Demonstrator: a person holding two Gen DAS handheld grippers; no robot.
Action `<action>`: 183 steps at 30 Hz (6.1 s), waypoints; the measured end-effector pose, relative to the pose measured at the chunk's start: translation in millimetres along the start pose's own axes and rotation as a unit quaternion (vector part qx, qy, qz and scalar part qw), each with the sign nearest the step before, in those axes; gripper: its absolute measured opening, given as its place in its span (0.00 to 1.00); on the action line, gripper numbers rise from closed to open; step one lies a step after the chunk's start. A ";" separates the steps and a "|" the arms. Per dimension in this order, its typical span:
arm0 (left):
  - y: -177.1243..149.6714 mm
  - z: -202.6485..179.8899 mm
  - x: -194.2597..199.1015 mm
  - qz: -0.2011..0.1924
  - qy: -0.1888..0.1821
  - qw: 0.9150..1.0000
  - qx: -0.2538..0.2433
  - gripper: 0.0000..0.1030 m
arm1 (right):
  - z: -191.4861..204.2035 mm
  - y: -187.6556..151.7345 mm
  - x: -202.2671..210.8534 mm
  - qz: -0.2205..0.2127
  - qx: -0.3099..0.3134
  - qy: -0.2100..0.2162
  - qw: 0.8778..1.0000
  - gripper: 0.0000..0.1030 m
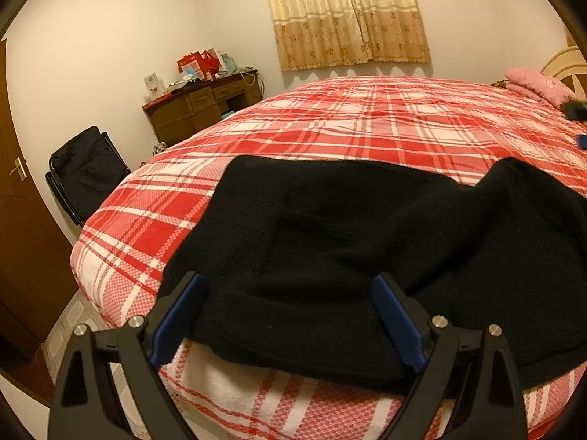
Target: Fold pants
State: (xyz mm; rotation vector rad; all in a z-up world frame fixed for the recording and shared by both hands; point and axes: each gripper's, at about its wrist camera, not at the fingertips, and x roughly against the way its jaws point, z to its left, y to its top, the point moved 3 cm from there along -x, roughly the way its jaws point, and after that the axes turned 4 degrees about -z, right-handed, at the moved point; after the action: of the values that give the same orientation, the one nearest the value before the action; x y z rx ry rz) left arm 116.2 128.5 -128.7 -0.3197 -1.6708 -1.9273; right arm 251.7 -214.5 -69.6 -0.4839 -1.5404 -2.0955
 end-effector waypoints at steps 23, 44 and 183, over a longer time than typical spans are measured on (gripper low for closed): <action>4.1 -0.7 -2.7 0.015 0.002 1.000 0.007 0.94 | -254.1 16.7 30.1 0.124 -0.156 -0.309 0.930 0.07; 5.6 -3.1 -4.9 0.015 0.008 1.000 0.010 0.98 | -275.4 -109.0 267.8 -0.107 -0.319 -0.156 0.929 0.06; 23.4 85.9 -26.9 0.074 -0.037 0.994 0.075 1.00 | 211.9 -170.4 -16.4 0.089 0.233 0.164 0.954 0.59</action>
State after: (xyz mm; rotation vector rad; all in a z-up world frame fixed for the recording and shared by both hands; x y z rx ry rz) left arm 135.6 216.8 -106.8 -0.4465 -1.7769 -1.6902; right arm 165.7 31.8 -147.9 -0.0904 -1.6473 -1.5140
